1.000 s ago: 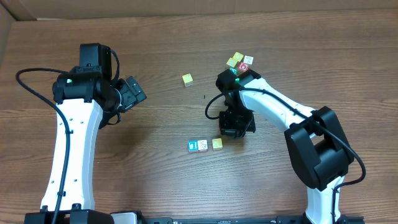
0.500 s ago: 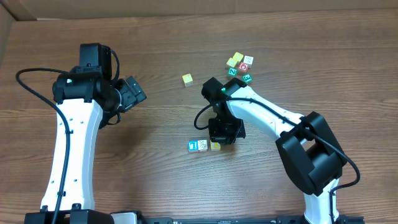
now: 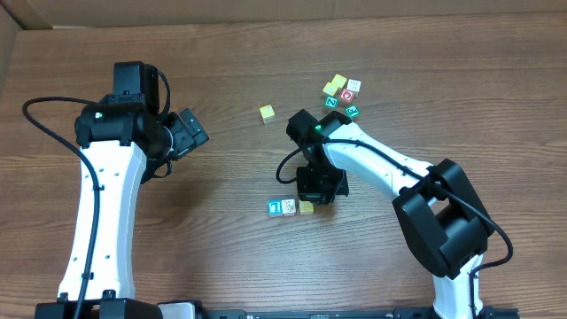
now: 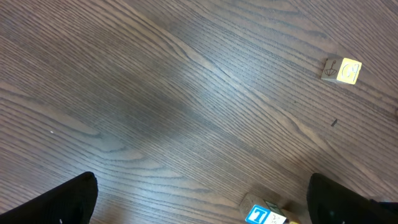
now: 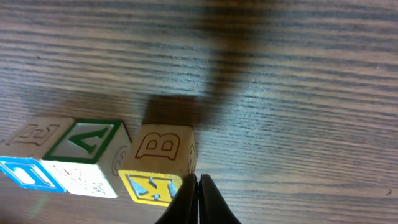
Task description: Flip 3 blocks
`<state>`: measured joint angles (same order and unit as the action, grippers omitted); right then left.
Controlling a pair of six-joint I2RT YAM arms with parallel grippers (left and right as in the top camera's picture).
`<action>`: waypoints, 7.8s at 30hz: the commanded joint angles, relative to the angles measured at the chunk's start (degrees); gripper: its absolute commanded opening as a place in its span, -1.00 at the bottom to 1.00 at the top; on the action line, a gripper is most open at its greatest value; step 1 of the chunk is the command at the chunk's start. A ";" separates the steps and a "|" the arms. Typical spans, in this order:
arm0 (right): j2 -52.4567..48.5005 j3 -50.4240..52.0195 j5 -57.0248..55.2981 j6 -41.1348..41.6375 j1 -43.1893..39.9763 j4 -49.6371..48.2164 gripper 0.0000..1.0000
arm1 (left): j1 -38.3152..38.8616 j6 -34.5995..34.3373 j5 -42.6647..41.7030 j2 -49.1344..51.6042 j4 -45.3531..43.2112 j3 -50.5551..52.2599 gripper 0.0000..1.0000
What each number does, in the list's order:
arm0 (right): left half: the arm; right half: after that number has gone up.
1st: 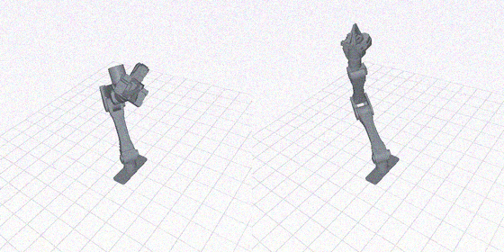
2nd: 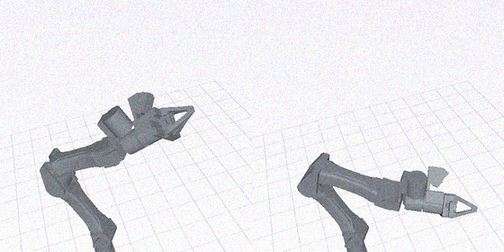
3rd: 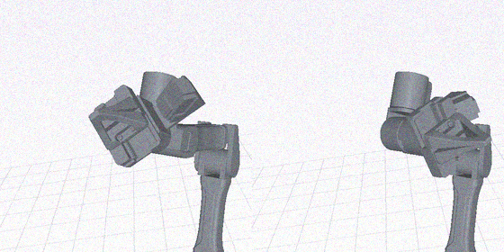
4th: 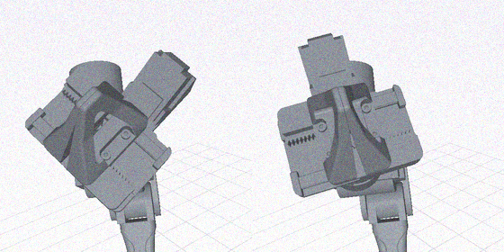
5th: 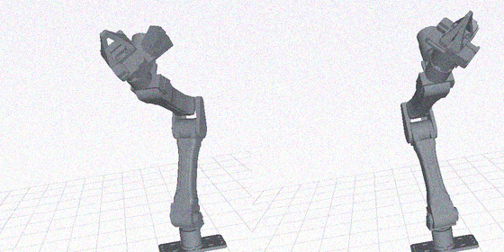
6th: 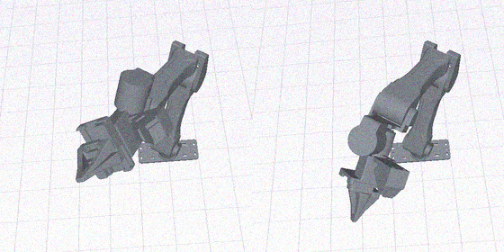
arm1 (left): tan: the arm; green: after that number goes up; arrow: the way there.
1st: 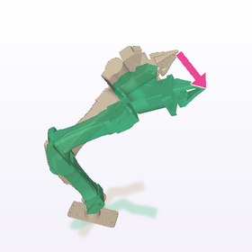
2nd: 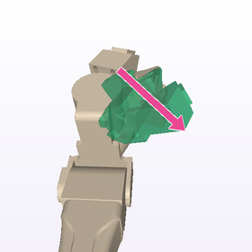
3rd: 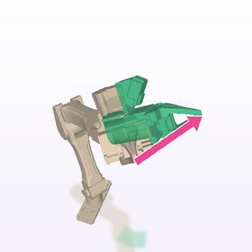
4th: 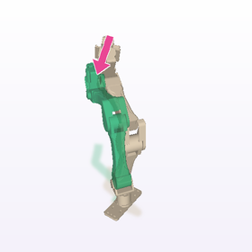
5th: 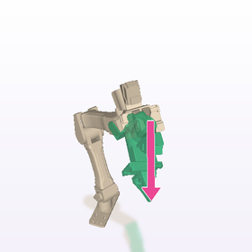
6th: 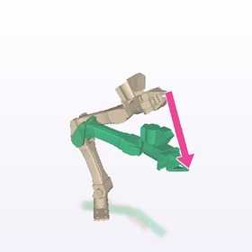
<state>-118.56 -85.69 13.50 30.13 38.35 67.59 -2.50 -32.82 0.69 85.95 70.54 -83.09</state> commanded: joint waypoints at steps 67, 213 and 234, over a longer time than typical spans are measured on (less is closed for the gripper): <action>1.55 0.37 0.26 11.72 2.47 0.00 -0.91 | -0.11 0.22 0.13 0.39 -0.09 -0.33 0.99; 1.55 -10.27 -11.98 -0.76 2.34 7.06 0.27 | 18.01 5.57 -4.57 0.42 -1.92 17.53 0.38; 1.55 -6.47 -11.91 5.68 0.85 2.29 -0.92 | 17.90 -2.40 -0.33 0.59 -14.51 30.38 -0.92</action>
<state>-118.54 -92.44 2.09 35.05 39.35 71.46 15.38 -30.57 -1.17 86.21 55.70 -53.54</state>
